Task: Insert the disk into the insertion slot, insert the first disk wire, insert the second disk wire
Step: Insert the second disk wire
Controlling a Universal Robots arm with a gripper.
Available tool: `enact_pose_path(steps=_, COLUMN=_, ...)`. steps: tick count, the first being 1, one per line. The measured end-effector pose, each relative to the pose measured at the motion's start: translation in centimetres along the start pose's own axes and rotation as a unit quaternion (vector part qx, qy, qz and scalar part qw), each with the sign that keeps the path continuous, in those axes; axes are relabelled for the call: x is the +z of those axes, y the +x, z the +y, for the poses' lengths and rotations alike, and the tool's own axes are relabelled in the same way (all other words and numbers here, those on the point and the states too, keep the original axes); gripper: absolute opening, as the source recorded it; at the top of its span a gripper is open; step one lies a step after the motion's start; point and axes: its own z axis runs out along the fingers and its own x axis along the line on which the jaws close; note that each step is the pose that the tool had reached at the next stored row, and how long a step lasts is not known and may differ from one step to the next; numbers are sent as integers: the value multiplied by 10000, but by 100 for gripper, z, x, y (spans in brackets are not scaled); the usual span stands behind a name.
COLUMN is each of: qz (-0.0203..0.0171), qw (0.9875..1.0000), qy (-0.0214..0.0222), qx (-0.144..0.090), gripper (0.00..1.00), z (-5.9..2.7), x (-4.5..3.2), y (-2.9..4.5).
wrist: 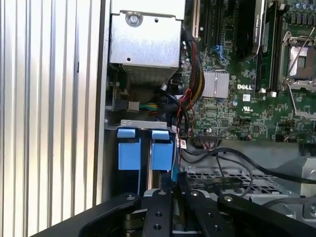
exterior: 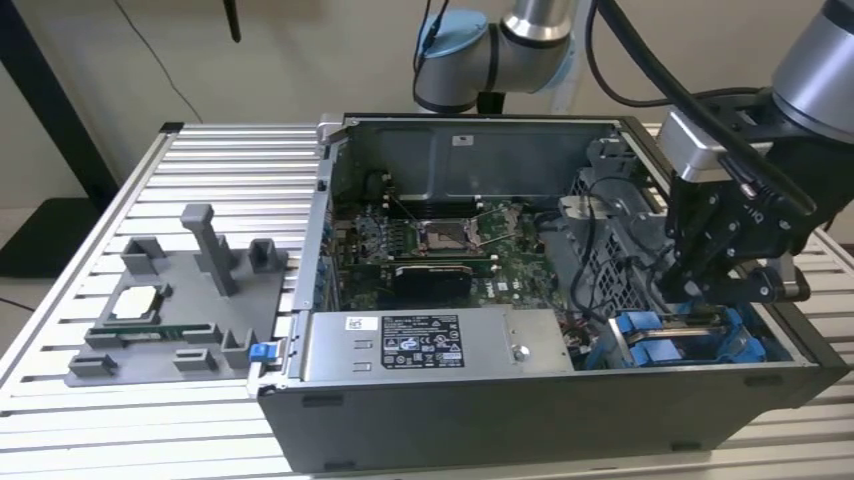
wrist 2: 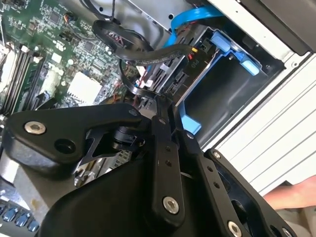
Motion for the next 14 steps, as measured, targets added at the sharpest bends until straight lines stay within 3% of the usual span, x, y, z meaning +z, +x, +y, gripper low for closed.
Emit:
enact_pose_path(steps=5, qz=1, qw=10000, qy=0, qx=-1, gripper=0, z=-3, x=51, y=4)
enact_pose_path(steps=14, qz=1, qw=10000, qy=0, qx=-1, gripper=0, z=-12, x=64, y=5)
